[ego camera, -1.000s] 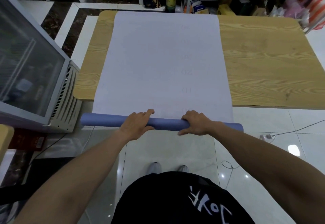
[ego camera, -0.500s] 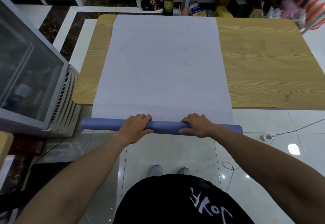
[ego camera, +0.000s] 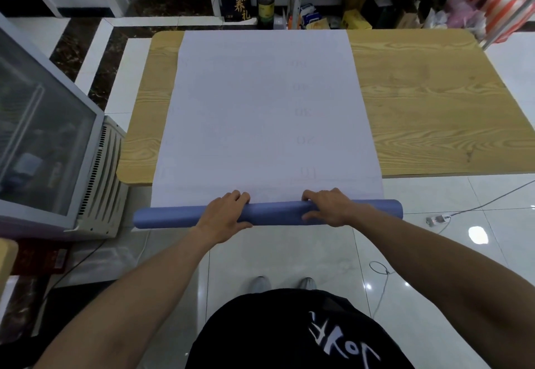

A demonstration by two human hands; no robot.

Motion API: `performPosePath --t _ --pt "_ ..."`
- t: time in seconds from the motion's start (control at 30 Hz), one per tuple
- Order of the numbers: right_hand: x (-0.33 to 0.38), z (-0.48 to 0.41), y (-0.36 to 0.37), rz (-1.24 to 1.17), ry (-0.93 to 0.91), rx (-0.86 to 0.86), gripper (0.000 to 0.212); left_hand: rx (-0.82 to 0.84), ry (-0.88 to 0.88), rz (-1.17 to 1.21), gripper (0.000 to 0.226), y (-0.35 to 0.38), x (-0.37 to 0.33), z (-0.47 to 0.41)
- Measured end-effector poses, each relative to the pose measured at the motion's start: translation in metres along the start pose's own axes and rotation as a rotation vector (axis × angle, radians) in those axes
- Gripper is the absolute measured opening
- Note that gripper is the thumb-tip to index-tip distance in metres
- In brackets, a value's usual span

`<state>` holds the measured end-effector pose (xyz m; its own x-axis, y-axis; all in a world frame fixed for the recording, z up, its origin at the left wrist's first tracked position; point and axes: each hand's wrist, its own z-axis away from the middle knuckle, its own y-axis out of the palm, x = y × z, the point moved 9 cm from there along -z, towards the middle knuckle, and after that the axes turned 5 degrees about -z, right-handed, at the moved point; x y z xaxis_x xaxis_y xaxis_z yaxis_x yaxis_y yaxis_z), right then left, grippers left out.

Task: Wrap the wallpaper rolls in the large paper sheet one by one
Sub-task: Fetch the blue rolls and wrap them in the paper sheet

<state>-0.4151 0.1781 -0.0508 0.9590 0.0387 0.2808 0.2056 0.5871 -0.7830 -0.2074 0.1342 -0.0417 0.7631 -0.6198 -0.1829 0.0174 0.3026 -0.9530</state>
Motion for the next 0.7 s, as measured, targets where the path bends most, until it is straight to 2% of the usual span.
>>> performPosePath --t 0.1,0.17,0.23,0.37,0.5,0.7 --pt "0.000 -0.002 0.001 0.036 -0.001 -0.019 0.051 0.007 0.044 -0.027 0.039 -0.001 -0.001 -0.002" --pt "0.000 0.000 0.003 0.090 0.003 -0.029 0.068 0.020 0.060 -0.025 0.039 -0.001 0.001 -0.004" --pt "0.001 0.002 0.002 0.134 0.018 -0.062 0.074 0.042 0.063 0.011 0.042 -0.003 0.002 -0.007" --pt "0.001 0.004 -0.003 0.089 0.022 -0.146 0.053 0.077 0.048 0.056 0.056 -0.006 0.004 -0.009" --pt "-0.003 0.001 -0.006 0.100 -0.027 -0.117 0.042 0.056 0.054 0.002 0.070 -0.007 0.003 -0.011" --pt "-0.010 -0.009 -0.010 0.055 -0.074 -0.004 0.046 -0.009 0.049 -0.059 0.046 -0.008 0.000 -0.015"
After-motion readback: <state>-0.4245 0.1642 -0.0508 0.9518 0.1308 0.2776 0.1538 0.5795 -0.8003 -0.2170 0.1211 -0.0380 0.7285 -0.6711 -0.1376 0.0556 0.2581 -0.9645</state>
